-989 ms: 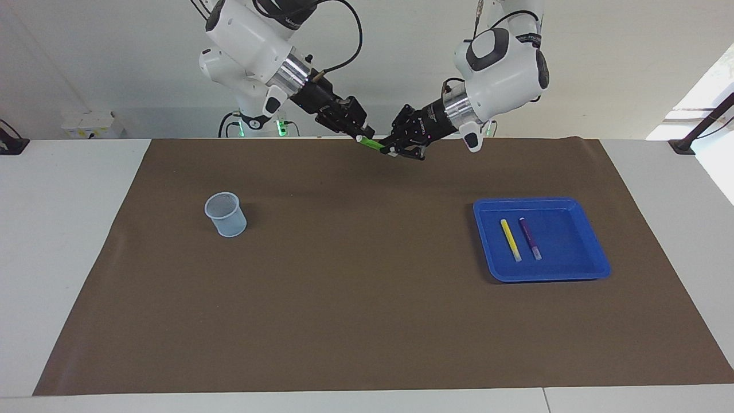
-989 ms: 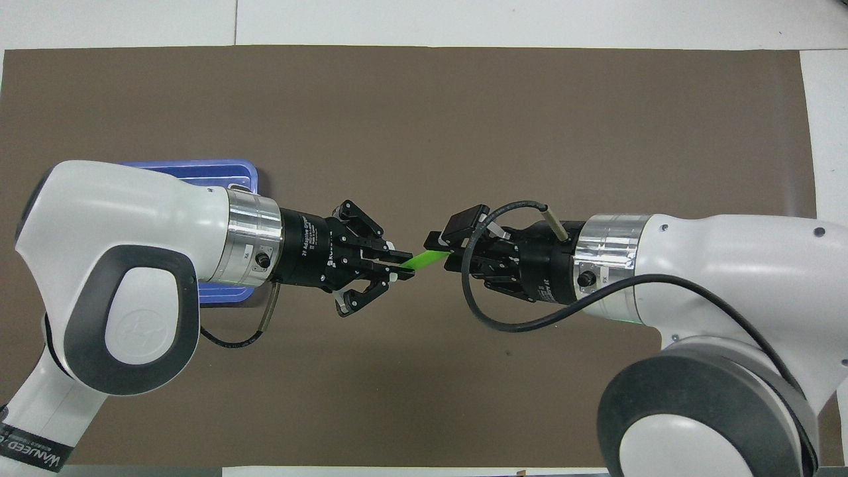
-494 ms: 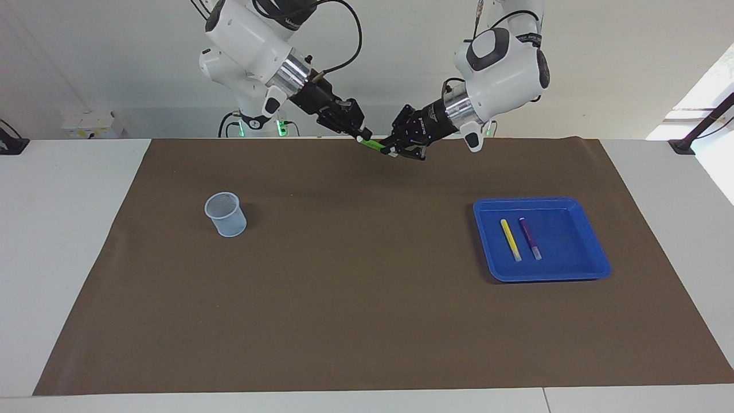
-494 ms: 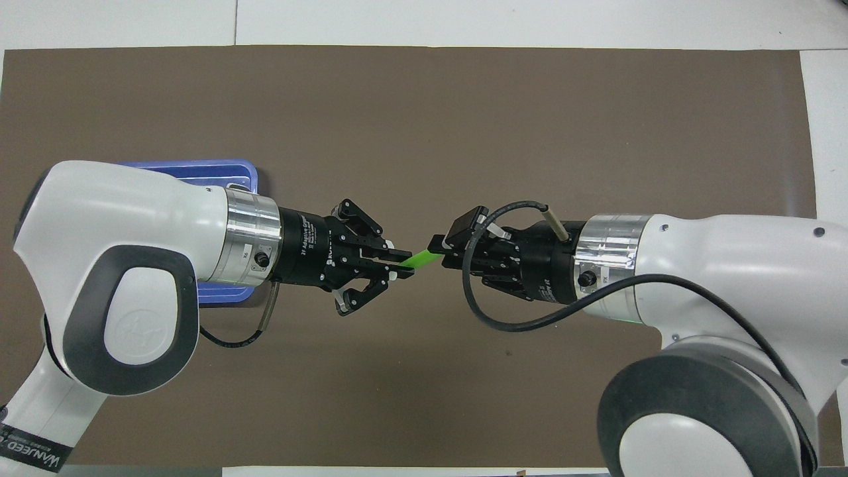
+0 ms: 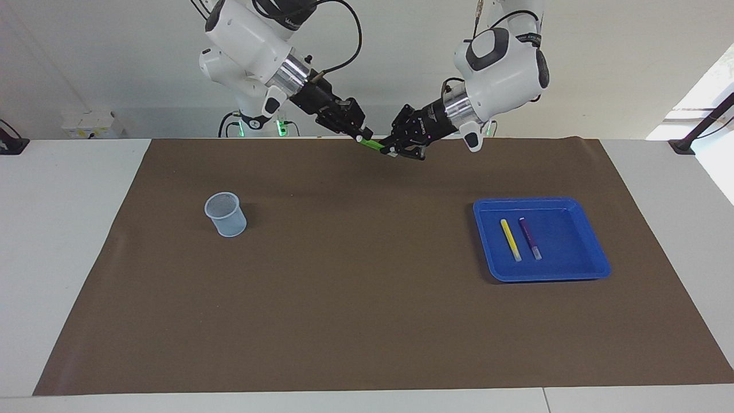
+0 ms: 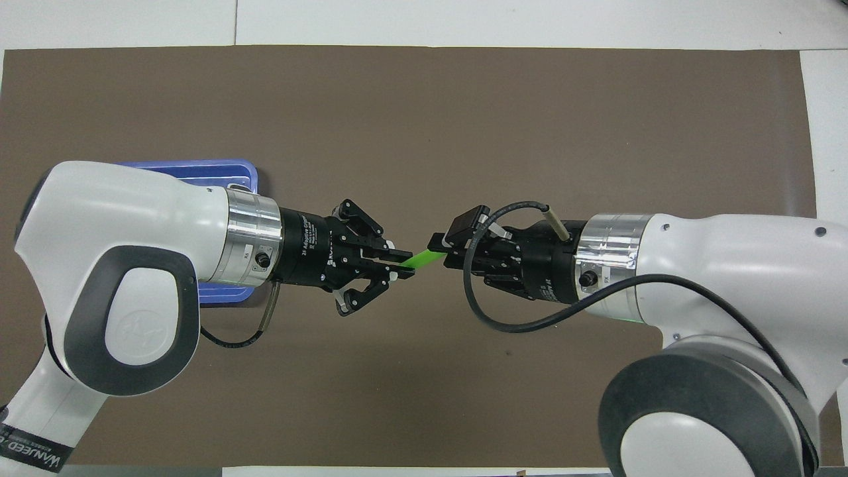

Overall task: Transfer and insert pens with both arms
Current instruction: 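Grasp the green pen tip with the right gripper, open the left gripper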

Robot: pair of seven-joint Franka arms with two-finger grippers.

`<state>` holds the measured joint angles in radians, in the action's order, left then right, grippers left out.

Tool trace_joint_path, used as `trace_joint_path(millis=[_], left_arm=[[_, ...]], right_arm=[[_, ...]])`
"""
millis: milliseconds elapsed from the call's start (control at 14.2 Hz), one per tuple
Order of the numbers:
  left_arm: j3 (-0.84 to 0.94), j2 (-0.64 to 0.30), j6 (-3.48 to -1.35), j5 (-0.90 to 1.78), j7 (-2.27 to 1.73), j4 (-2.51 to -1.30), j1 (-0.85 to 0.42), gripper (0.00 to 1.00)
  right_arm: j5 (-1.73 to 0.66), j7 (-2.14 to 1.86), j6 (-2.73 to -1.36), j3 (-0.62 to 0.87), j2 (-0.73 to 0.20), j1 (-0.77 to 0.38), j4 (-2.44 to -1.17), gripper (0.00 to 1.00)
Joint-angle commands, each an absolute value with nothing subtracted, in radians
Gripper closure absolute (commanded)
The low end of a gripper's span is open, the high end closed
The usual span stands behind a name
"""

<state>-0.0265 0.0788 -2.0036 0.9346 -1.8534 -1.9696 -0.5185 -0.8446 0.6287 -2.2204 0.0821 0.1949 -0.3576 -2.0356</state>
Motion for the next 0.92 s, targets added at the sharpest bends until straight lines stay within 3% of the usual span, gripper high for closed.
trace_joint_path(millis=[0,424,494,706,847], left_arm=[[-0.034,0.114,-2.028,0.956,-1.864,-2.008,-0.532,1.00],[-0.034,0.115,-2.037,0.956,-1.859,-2.008,-0.534,1.00],[-0.031,0.117,-2.057,0.954,-1.865,-2.005,-0.534,0.01],[-0.031,0.117,-2.063,0.954,-1.871,-2.006,-0.543,0.00],[-0.031,0.117,-2.063,0.954,-1.874,-2.006,-0.545,0.00]], right_arm=[[-0.844,0.588,-2.235,0.087,0.207,-0.342,-2.051,1.00],[-0.841,0.578,-2.223,0.086,0.202,-0.339,-2.046,1.00],[-0.832,0.572,-2.221,0.086,0.202,-0.339,-2.045,1.00],[-0.804,0.572,-2.212,0.086,0.202,-0.339,-2.042,1.00],[-0.700,0.507,-2.105,0.083,0.201,-0.307,-2.011,1.00]])
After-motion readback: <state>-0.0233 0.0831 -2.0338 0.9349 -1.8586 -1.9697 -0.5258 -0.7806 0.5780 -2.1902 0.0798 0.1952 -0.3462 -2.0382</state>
